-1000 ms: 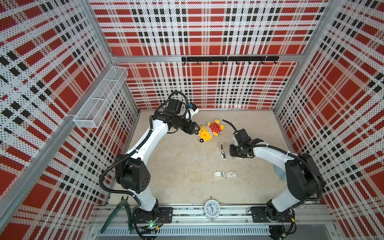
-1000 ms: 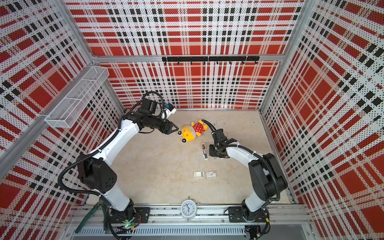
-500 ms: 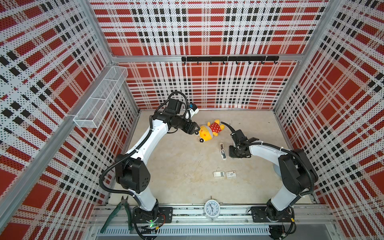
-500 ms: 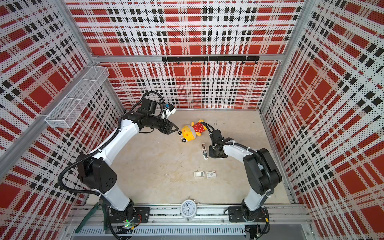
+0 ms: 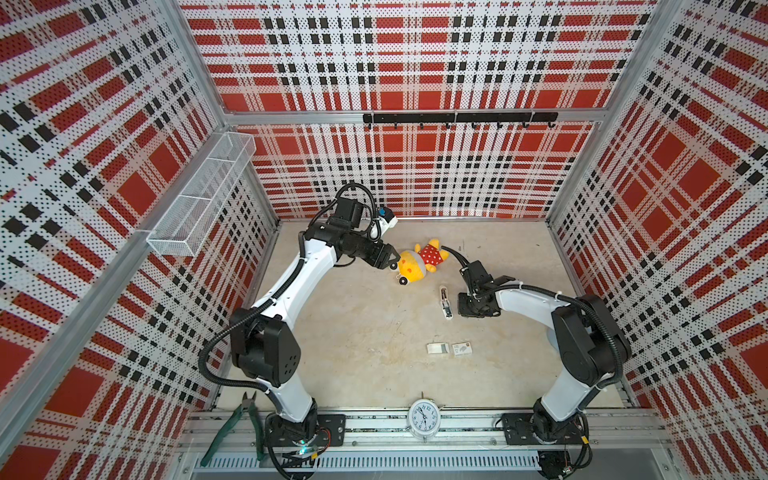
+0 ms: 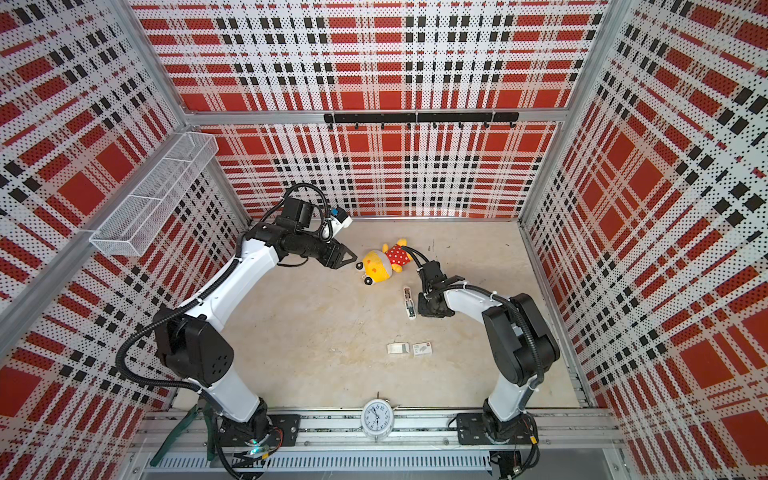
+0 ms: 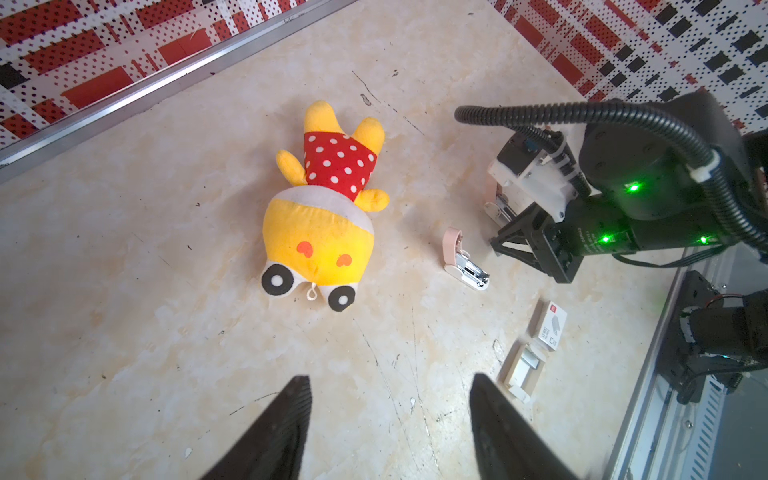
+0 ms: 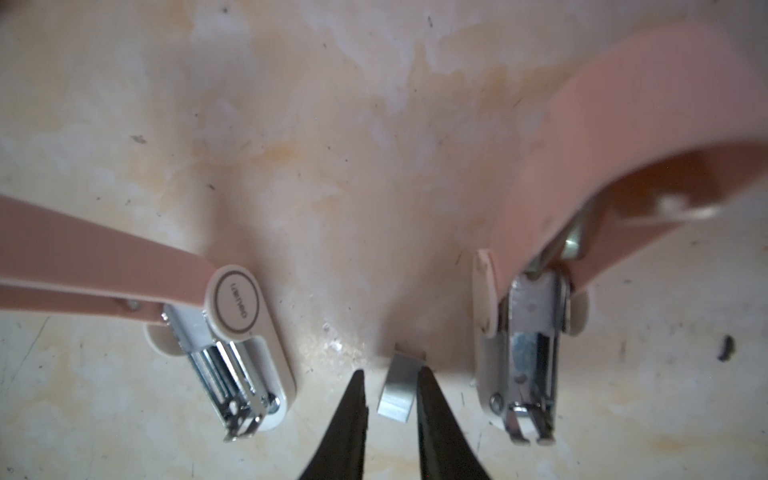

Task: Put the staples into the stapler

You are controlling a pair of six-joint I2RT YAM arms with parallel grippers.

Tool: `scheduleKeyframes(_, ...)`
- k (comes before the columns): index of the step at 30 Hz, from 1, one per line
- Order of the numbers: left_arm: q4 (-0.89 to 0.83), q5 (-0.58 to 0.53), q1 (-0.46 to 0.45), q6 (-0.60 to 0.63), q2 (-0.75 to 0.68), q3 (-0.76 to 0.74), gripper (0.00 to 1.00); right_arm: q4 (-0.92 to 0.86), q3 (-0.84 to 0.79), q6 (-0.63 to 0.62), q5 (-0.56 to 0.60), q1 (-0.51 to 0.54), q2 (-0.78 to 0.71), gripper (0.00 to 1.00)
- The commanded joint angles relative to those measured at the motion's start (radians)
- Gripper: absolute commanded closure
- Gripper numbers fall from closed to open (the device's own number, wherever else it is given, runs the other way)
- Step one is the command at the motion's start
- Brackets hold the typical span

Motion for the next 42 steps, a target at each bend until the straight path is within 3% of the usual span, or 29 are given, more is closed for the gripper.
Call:
scheduleKeyframes(1, 0.009, 0.016, 0.009, 0.009, -0.007, -0.003, 0.36, 0.004, 0.024, 0.012, 0.028, 0.002, 0.027, 0.76)
scheduleKeyframes(11, 0.009, 0.013, 0.009, 0.010, -0.011, -0.003, 0.36, 0.020, 0.027, 0.009, 0.029, 0.002, 0.051, 0.76)
scheduleKeyframes(27, 0.009, 0.017, 0.009, 0.008, -0.009, -0.008, 0.36, 0.031, 0.035, 0.001, 0.031, 0.001, 0.073, 0.86)
scheduleKeyframes(30, 0.009, 0.016, 0.008, 0.009, -0.009, -0.008, 0.36, 0.024, 0.040, 0.000, 0.035, 0.002, 0.076, 0.81)
scheduleKeyframes(42, 0.009, 0.019, 0.008, 0.007, -0.009, -0.009, 0.36, 0.030, 0.004, 0.010, 0.030, 0.002, 0.046, 0.79)
